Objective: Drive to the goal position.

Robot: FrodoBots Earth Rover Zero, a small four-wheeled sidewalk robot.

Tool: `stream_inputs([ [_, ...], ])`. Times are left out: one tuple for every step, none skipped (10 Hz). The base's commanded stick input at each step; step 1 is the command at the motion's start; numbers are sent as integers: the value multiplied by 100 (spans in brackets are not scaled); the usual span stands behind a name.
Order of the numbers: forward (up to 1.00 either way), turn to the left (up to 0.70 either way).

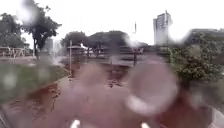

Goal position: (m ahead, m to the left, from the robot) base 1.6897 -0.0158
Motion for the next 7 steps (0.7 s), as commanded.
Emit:
stream_inputs([
  [70,27],
  [70,5],
  [70,0],
  [70,0],
  [70,0],
  [70,0],
  [70,3],
])
